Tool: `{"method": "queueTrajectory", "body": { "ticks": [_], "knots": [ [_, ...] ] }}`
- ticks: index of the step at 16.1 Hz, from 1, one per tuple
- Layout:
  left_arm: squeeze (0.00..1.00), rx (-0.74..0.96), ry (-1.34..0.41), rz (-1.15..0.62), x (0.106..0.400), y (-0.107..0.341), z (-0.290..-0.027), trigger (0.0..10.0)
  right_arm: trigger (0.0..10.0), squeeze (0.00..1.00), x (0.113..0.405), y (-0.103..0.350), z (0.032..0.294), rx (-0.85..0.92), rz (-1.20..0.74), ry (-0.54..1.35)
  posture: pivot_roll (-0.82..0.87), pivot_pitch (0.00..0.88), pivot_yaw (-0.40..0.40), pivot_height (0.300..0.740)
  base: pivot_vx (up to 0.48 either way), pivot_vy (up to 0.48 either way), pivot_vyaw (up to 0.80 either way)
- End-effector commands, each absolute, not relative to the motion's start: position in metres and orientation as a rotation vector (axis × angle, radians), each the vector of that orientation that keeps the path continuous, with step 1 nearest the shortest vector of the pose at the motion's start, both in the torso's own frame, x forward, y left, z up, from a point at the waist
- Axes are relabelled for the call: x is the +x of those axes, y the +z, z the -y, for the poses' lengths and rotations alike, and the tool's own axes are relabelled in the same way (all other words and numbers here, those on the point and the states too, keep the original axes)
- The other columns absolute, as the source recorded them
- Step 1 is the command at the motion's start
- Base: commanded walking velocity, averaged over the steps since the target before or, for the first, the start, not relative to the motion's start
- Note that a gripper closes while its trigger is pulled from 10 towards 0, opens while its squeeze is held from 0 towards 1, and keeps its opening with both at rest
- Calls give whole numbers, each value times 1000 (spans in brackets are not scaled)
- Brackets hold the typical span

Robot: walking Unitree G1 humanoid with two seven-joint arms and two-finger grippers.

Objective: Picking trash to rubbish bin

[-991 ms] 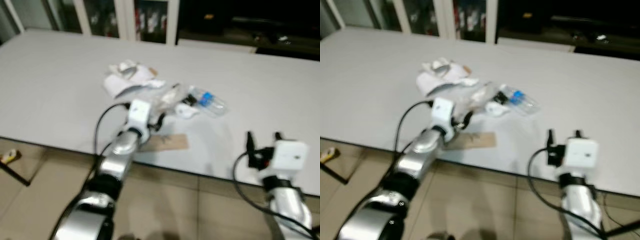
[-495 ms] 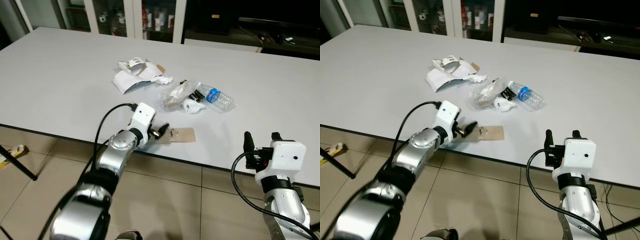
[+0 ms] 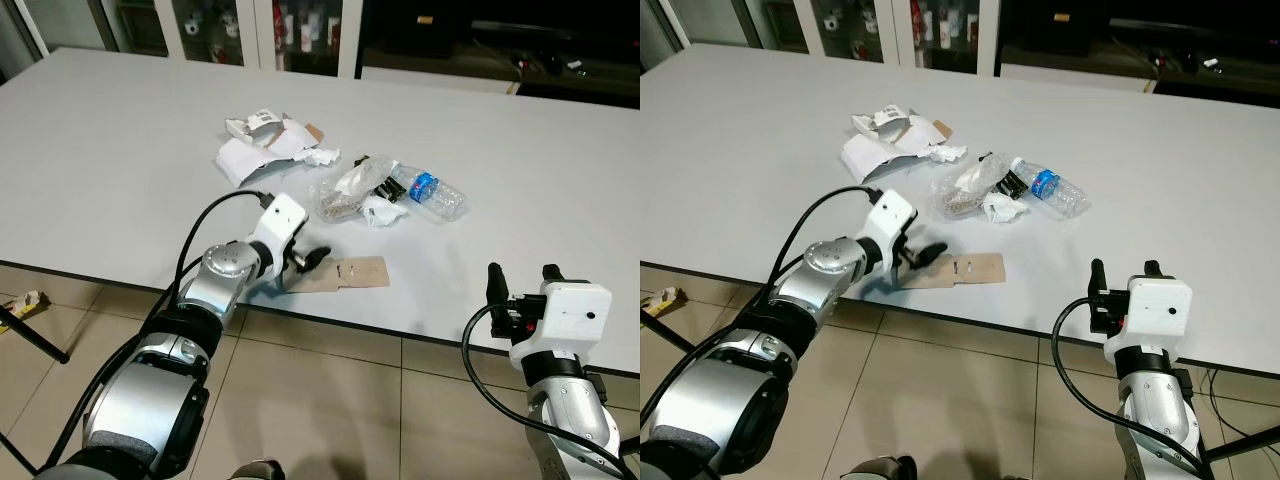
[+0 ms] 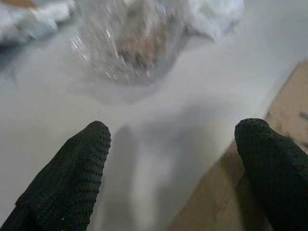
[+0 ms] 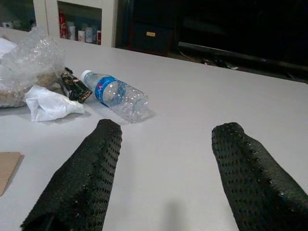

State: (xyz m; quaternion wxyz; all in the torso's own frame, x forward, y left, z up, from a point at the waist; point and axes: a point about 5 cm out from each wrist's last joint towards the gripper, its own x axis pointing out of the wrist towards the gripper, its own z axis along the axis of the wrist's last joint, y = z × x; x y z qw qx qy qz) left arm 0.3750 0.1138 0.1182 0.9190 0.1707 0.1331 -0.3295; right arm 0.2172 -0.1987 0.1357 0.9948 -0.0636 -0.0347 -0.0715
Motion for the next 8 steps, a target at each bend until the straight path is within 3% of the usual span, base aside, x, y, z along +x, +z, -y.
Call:
{"method": "queueTrajectory", "body": {
  "ticks": [1,8],
  "knots": [
    [0,378,-711,-277,376,122,-111,10000,10000,0,216,137,200,-135,73,-153,80,83,1,740,0,0,0],
    [0,392,-716,-324,378,120,-115,10000,10000,0,215,137,201,-134,74,-162,76,81,9,740,0,0,0]
  ]
}}
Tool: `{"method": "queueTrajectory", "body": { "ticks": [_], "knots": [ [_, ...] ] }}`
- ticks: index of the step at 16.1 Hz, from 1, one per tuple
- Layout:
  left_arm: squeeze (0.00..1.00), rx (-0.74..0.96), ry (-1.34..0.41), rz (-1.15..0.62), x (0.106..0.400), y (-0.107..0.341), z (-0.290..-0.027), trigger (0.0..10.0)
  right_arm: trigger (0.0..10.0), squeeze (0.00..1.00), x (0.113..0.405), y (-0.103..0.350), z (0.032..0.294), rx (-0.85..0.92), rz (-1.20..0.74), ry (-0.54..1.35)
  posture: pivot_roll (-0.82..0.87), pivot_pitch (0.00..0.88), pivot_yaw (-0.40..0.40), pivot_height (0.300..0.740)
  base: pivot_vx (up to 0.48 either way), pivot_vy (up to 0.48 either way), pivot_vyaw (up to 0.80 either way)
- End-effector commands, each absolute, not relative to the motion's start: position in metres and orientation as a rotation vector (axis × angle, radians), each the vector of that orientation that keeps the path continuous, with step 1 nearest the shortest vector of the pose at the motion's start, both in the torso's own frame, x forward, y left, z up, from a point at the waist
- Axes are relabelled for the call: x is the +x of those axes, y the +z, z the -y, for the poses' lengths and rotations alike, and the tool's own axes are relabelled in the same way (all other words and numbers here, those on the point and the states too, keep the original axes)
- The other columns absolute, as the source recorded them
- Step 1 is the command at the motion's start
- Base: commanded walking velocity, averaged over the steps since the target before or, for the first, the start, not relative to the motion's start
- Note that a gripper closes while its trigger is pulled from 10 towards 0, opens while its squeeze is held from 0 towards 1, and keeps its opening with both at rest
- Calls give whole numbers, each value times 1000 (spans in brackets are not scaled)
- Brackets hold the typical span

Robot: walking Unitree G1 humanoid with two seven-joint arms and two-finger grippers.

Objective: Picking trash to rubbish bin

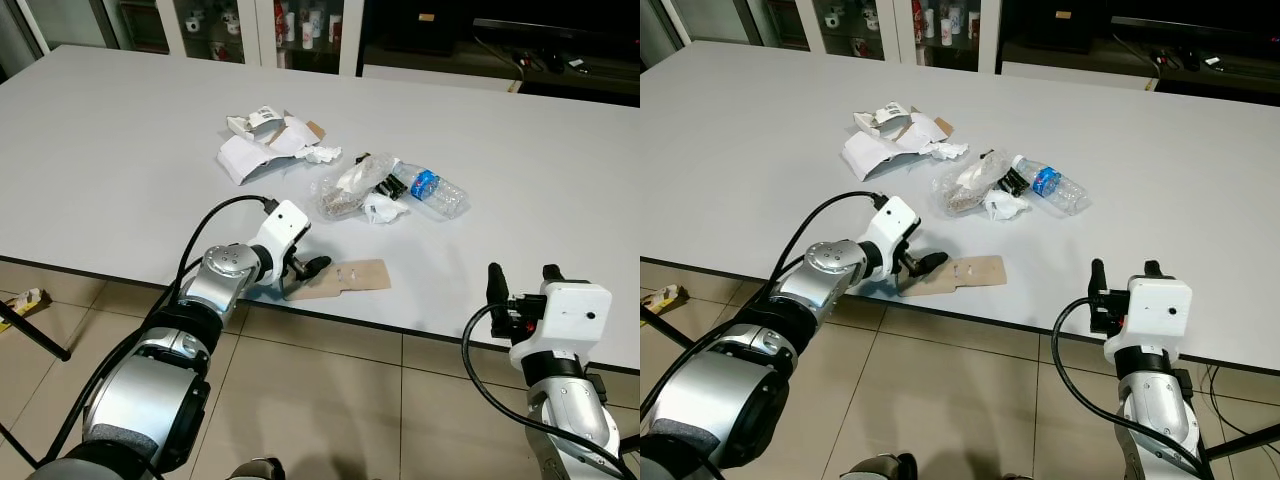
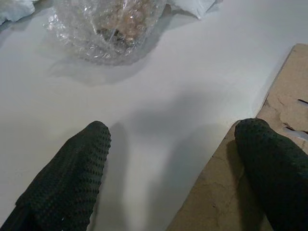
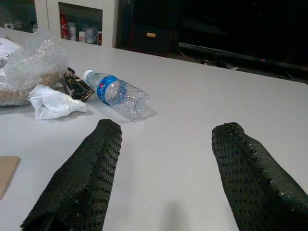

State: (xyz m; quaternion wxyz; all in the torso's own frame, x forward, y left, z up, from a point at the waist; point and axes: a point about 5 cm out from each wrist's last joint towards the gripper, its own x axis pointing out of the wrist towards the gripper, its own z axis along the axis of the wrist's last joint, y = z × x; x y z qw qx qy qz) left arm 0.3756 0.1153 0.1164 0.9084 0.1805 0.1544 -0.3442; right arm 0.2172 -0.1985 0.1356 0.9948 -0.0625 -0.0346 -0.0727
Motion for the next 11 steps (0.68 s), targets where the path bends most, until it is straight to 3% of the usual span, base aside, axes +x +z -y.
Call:
{"method": "queueTrajectory", "body": {
  "ticks": [1,11],
  "knots": [
    [0,401,-703,-320,379,122,-118,10000,10000,0,215,137,201,-134,74,-162,76,81,9,740,0,0,0],
    [0,356,-595,-255,385,135,-137,10000,10000,0,220,135,198,-125,73,-147,106,87,3,740,0,0,0]
  ]
}}
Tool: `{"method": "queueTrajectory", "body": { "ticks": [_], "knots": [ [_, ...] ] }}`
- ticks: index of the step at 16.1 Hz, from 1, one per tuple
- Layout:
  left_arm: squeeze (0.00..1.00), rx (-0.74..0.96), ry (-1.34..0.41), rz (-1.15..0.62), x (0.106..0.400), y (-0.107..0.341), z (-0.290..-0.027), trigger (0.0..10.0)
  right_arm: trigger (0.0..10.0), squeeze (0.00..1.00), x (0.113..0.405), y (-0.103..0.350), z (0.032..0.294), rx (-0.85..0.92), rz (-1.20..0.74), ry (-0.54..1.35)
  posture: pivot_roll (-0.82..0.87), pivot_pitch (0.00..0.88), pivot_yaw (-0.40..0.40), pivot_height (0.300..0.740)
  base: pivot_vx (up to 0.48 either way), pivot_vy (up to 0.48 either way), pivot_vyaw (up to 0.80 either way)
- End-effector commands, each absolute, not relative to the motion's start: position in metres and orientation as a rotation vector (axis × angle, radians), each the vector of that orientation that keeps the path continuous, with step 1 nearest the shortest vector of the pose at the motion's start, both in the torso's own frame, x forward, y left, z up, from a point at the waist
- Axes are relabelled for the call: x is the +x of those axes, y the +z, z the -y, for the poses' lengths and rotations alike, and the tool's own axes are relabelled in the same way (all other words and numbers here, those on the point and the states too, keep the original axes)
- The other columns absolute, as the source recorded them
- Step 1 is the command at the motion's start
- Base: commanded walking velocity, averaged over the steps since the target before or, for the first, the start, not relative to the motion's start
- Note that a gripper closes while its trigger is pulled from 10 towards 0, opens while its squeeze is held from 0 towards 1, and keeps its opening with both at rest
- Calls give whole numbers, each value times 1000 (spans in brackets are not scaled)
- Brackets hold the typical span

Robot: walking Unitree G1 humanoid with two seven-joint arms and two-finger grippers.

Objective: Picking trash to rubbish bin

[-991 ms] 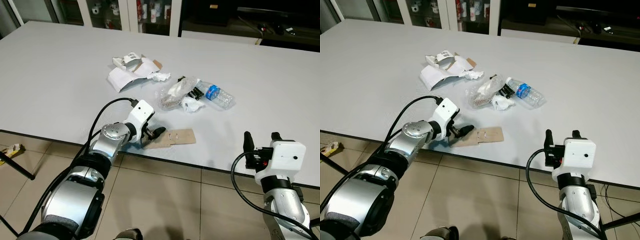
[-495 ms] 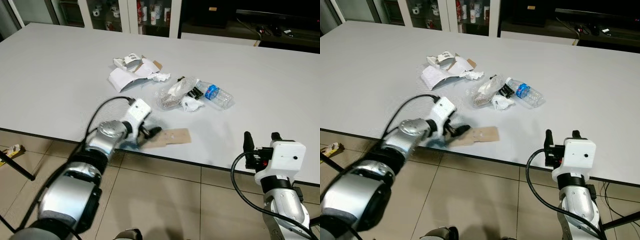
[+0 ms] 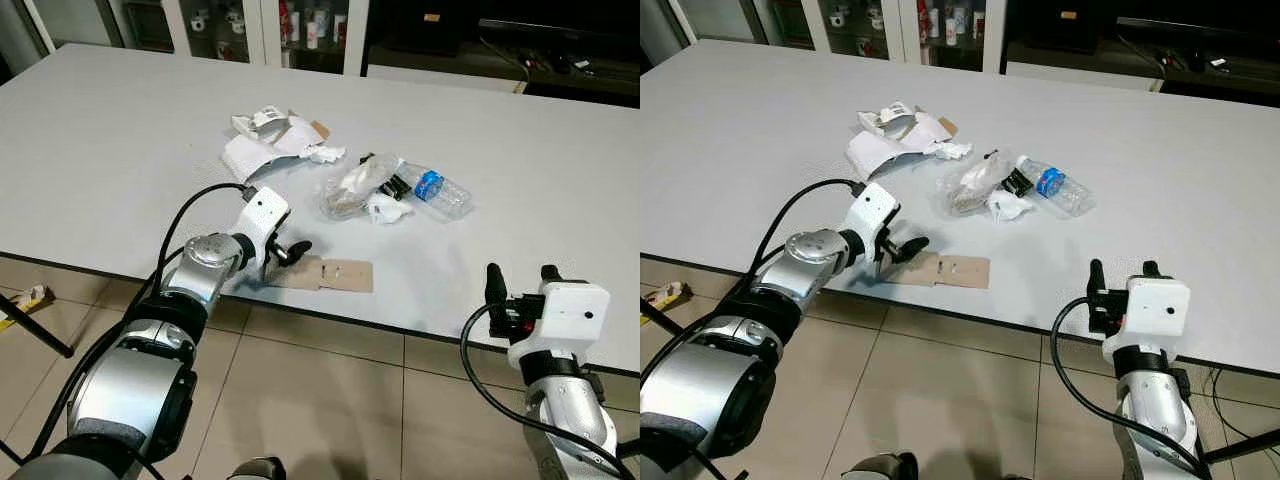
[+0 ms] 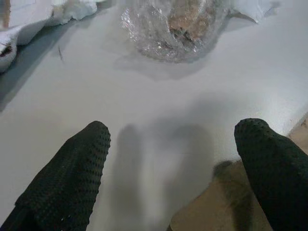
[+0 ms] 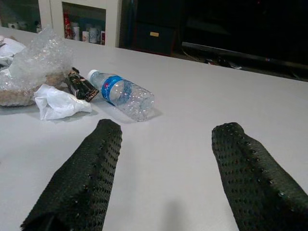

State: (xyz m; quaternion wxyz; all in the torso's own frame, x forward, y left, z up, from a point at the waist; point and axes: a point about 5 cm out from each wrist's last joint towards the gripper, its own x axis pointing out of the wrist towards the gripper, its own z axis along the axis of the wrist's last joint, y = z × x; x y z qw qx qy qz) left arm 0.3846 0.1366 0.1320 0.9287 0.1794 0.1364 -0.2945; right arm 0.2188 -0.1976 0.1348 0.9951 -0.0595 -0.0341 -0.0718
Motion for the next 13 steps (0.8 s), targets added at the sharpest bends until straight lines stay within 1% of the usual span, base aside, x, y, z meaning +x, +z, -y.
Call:
{"method": "queueTrajectory", "body": {
  "ticks": [1,6,8,13],
  "knots": [
    [0,351,-592,-244,387,141,-138,10000,10000,0,220,135,198,-124,73,-145,106,87,3,740,0,0,0],
    [0,354,-595,-255,387,149,-144,10000,10000,0,222,135,197,-121,73,-137,128,86,4,740,0,0,0],
    [0,374,-573,-261,386,148,-151,10000,10000,0,223,134,196,-120,73,-133,140,86,2,740,0,0,0],
    [0,423,-580,-303,374,145,-171,10000,10000,0,231,133,194,-117,75,-104,190,87,-13,740,0,0,0]
  ]
}}
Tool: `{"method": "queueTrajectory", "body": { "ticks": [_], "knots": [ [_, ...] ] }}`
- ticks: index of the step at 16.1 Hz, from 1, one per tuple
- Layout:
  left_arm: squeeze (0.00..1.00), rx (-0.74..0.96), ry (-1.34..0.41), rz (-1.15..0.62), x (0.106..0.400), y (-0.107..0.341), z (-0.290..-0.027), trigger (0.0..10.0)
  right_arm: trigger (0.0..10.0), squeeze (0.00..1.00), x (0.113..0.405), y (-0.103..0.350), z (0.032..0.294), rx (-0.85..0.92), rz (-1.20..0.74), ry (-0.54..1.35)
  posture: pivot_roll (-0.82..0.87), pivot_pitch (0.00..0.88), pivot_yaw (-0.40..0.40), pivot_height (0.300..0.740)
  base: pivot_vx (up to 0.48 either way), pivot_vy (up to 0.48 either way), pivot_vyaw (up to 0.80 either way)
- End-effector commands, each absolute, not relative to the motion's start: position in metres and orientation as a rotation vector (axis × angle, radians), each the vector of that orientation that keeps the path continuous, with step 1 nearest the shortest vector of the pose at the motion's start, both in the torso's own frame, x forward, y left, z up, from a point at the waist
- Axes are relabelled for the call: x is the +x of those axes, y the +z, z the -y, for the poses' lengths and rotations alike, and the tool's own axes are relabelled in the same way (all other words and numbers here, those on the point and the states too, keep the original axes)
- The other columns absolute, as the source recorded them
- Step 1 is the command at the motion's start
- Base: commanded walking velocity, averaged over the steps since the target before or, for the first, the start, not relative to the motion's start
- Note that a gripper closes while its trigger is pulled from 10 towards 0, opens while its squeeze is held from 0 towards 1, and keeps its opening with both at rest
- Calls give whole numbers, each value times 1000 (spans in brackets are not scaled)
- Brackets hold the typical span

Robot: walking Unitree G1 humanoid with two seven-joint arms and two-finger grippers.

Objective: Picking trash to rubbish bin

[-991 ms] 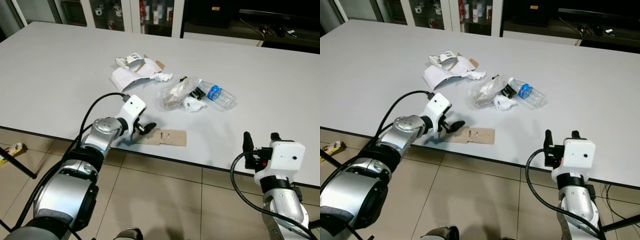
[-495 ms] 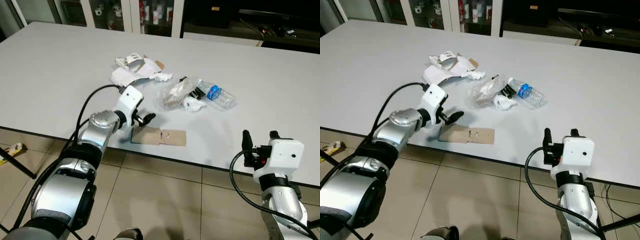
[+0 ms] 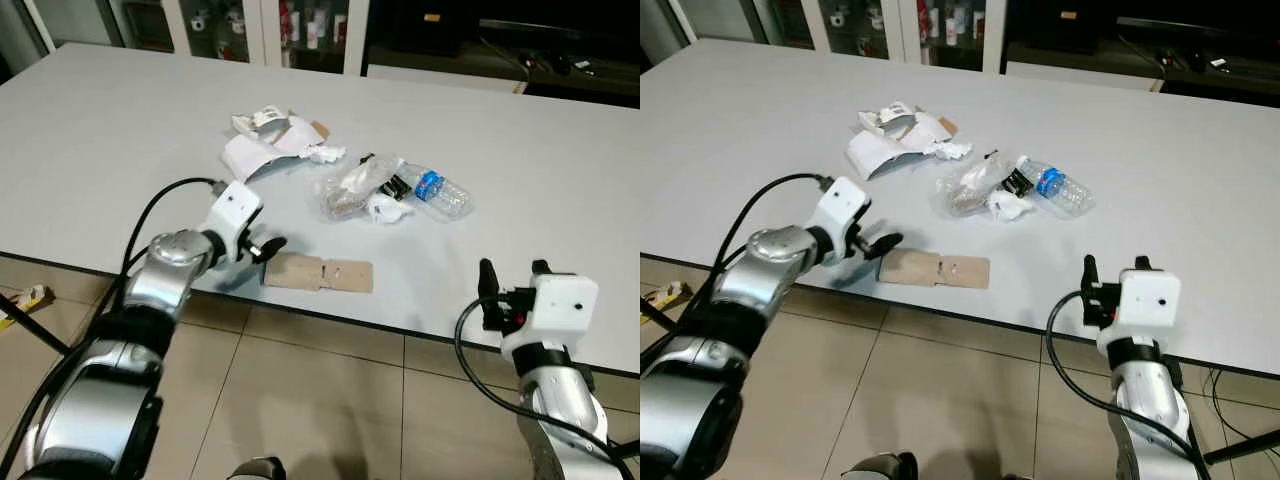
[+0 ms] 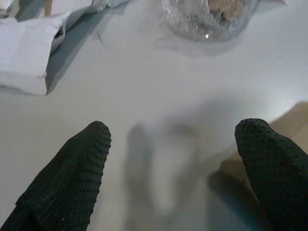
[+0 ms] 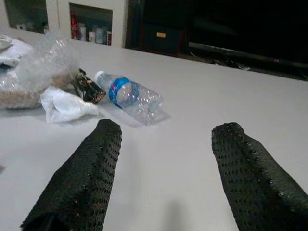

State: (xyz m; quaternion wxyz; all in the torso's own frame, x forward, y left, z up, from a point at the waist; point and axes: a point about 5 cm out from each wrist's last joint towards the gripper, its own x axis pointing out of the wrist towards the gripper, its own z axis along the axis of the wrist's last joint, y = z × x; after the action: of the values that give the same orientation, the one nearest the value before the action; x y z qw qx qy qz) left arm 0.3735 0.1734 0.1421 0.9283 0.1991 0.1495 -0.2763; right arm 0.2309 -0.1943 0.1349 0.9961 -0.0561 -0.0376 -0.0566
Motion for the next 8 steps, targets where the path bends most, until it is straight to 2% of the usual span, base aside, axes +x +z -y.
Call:
{"method": "queueTrajectory", "body": {
  "ticks": [1,8],
  "knots": [
    [0,425,-582,-304,372,146,-174,10000,10000,0,232,133,194,-117,74,-97,195,88,-16,740,0,0,0],
    [0,371,-629,-335,356,140,-166,10000,10000,0,242,133,191,-116,79,-61,228,91,-31,740,0,0,0]
  ]
}}
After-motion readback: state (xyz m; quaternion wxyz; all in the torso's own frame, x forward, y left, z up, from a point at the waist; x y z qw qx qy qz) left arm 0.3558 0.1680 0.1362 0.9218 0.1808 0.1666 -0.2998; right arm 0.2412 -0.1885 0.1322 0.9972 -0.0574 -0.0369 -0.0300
